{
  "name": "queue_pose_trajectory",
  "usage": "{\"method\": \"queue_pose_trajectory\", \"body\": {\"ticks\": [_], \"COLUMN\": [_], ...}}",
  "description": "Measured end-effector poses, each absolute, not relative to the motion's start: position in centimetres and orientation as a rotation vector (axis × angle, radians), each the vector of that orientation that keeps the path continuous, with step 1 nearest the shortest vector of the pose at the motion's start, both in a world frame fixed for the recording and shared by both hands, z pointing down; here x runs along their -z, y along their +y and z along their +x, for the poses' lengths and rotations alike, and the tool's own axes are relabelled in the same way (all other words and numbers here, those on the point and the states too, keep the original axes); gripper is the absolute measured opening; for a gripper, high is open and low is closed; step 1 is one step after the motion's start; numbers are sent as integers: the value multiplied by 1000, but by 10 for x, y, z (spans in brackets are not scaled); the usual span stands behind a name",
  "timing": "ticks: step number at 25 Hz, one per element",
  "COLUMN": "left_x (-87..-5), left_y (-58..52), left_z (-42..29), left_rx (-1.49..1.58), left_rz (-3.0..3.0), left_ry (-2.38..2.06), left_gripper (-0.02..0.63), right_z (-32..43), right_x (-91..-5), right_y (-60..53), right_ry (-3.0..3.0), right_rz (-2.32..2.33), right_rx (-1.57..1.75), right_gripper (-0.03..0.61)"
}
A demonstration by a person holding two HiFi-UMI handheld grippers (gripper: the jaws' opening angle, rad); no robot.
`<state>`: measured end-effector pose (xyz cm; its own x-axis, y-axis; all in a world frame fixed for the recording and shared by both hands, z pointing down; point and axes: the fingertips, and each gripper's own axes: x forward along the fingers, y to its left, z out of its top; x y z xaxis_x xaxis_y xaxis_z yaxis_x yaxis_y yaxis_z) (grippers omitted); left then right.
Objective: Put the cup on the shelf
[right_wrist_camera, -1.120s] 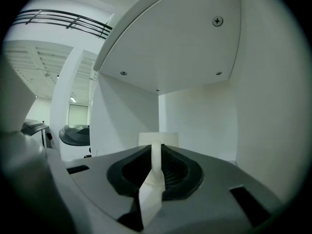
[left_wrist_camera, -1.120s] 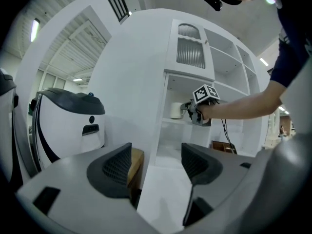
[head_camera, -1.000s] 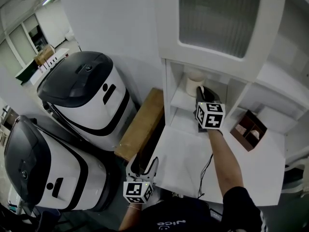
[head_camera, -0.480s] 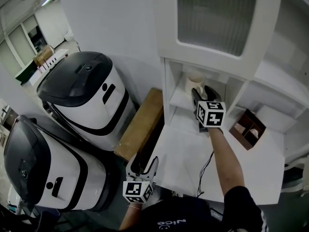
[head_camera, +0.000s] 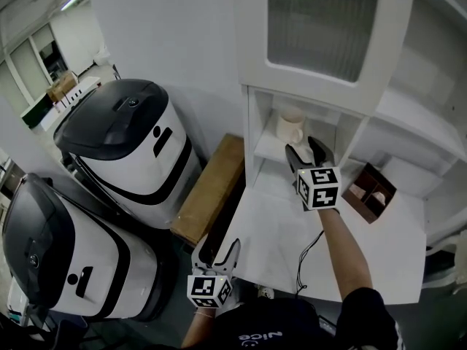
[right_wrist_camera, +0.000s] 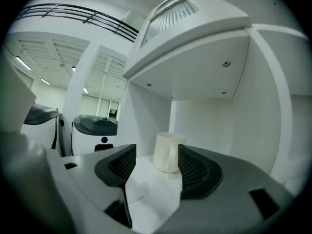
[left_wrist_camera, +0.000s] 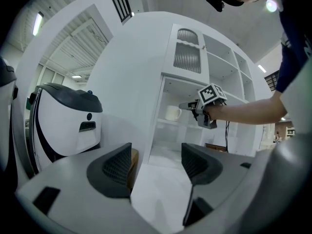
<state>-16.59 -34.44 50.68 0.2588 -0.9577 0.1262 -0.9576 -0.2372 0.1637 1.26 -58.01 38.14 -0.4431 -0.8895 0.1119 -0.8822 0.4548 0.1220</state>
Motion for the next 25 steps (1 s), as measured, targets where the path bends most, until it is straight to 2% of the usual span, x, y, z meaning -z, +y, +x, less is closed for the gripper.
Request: {"method": "queue_pose_trajectory", "body": {"ticks": [11, 25], "left_x": [-504, -507], "left_y": [-325, -307], "left_z": [-148, -128], "left_rx": [51, 27], "left_rz": [2363, 2415], "left_ry": [-1707, -1643], "left_gripper": [305, 305], "right_z": [24, 38], "right_x": [-360, -377], "right_y": [-501, -414], "right_ry": [-2610, -2643], "right_rz": [1580, 1569], "right_rx": [136, 181], "right_gripper": [279, 279]}}
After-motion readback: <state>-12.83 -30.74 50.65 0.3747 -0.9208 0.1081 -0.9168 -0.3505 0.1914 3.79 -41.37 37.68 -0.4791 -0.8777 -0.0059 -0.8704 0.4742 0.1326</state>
